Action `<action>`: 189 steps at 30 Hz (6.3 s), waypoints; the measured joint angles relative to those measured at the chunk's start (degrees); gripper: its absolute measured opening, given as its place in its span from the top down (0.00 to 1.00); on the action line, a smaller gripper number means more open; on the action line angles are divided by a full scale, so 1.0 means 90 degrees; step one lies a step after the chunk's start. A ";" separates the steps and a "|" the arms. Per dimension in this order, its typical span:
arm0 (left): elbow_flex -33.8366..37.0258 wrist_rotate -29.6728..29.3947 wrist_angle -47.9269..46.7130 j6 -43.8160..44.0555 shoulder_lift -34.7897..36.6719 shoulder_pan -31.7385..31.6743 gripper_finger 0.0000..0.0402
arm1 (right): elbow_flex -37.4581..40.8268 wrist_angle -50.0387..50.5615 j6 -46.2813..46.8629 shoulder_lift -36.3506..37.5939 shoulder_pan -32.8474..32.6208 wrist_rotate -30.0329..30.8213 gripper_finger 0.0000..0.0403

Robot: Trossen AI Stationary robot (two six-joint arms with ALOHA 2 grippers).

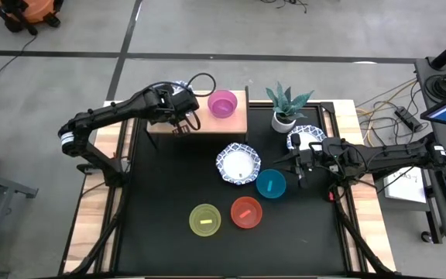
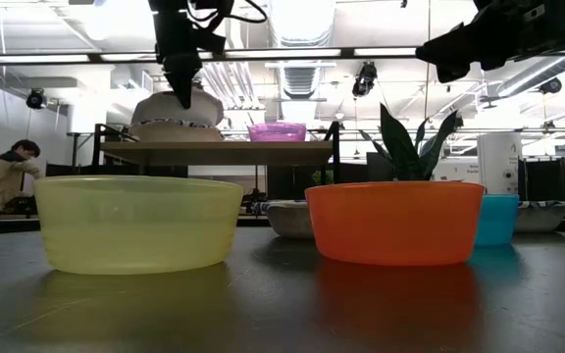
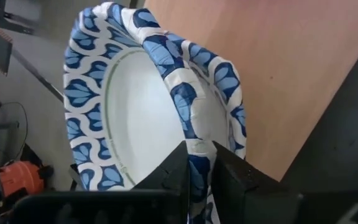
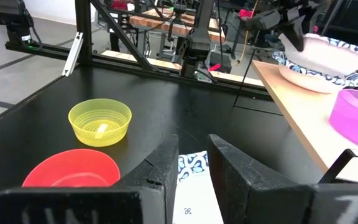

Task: Place and stack bowls onto a shelf
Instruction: Stack the blue patterned bowl on top of the blue patterned bowl on the shelf, then stack the blue bowl on top of the purple bowl on the shelf

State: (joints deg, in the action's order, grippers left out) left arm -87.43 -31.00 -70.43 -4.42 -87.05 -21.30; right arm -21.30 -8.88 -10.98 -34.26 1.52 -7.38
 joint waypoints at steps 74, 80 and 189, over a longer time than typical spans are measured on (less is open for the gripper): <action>0.4703 -0.0276 0.7183 0.0491 0.2875 0.3682 0.52 | -0.1472 0.1649 0.2277 -0.1958 -0.0005 0.0489 0.83; 0.4832 -0.0508 0.7055 0.0591 0.2900 0.3679 0.52 | -0.2637 0.3870 0.2792 -0.2622 -0.0003 0.0490 0.83; 0.4801 -0.2297 0.5260 0.1385 0.3337 0.4405 0.52 | -1.2614 0.8212 0.2097 -0.9127 0.3849 -0.0344 0.74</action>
State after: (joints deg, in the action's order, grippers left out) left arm -44.23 -51.68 -23.09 8.05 -57.01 18.35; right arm -134.82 65.03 7.90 -116.40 36.16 -10.48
